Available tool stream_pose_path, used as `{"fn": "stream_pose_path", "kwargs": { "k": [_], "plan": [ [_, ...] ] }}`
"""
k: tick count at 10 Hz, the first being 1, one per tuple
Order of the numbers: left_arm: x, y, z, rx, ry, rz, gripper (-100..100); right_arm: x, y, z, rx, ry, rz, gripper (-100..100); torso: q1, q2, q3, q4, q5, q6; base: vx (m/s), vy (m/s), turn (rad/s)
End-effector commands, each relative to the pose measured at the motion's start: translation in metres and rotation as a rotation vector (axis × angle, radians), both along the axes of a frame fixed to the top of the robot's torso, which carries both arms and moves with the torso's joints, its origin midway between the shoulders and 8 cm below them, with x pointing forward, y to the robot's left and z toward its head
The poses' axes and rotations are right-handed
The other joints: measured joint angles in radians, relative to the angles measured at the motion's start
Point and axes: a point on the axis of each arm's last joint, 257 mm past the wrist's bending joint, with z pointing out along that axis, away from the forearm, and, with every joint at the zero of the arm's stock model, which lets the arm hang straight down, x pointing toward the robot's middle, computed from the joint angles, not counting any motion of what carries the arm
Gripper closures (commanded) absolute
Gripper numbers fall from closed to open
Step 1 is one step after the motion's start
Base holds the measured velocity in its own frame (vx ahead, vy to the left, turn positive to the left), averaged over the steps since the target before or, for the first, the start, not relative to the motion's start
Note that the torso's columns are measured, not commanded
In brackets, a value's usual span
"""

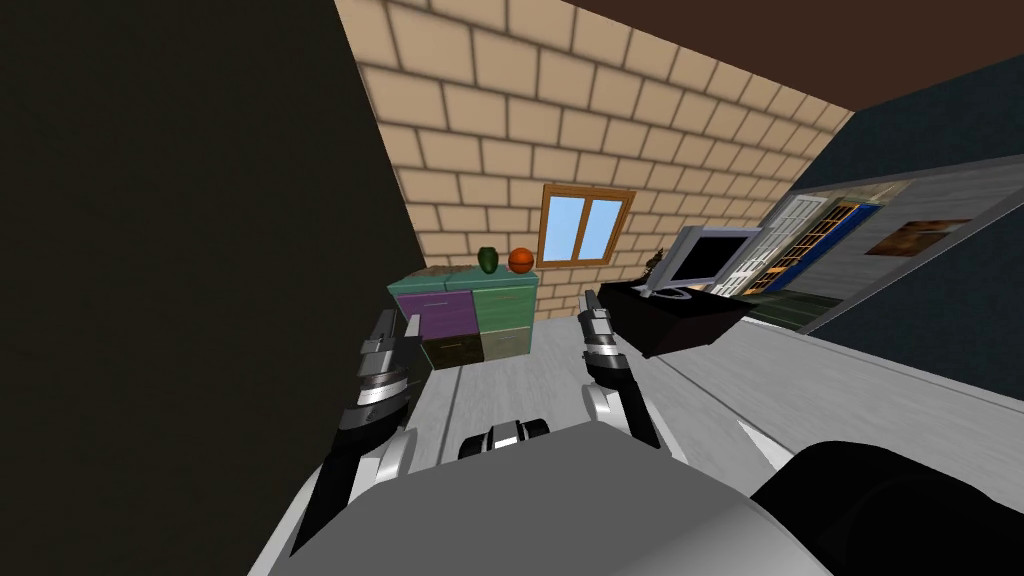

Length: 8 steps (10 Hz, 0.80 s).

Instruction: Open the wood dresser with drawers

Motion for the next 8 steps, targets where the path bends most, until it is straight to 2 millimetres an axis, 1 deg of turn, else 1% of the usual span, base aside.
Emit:
{"fn": "stream_pose_path", "kwargs": {
  "k": [1, 2, 3, 5, 6, 8],
  "plan": [
    [0.005, -0.003, -0.008, 0.031, 0.022, -0.013, -100, 0.0, 0.0, 0.0, 0.0, 0.0, 0.0, 0, 0.0, 0.074, -0.148, 0.074, 0.0, 0.0, 0.031, -0.023, -0.008],
    [0.008, -0.004, -0.013, 0.044, 0.034, -0.017, -100, 0.0, 0.0, 0.0, 0.0, 0.001, 0.0, 0, -0.001, 0.106, -0.217, 0.106, 0.0, 0.0, 0.06, -0.048, -0.009],
    [0.015, -0.005, -0.024, 0.067, 0.061, -0.022, -100, 0.0, 0.0, 0.0, 0.0, 0.001, 0.0, 0, -0.002, 0.114, -0.238, 0.116, -0.001, 0.0, 0.118, -0.064, -0.01],
    [0.023, -0.005, -0.037, 0.086, 0.091, -0.023, -100, 0.0, 0.0, 0.0, 0.0, 0.001, 0.0, 0, -0.001, 0.116, -0.244, 0.119, 0.0, 0.0, 0.132, -0.071, -0.009],
    [0.032, -0.003, -0.05, 0.1, 0.122, -0.021, -100, 0.0, 0.0, 0.0, 0.0, 0.001, 0.0, 0, -0.001, 0.12, -0.242, 0.12, 0.0, 0.0, 0.138, -0.089, -0.018],
    [0.04, -0.001, -0.063, 0.107, 0.152, -0.016, -100, 0.0, 0.0, 0.0, 0.0, 0.001, 0.0, 0, 0.0, 0.122, -0.241, 0.121, 0.0, 0.0, 0.109, -0.081, -0.011]
  ]
}}
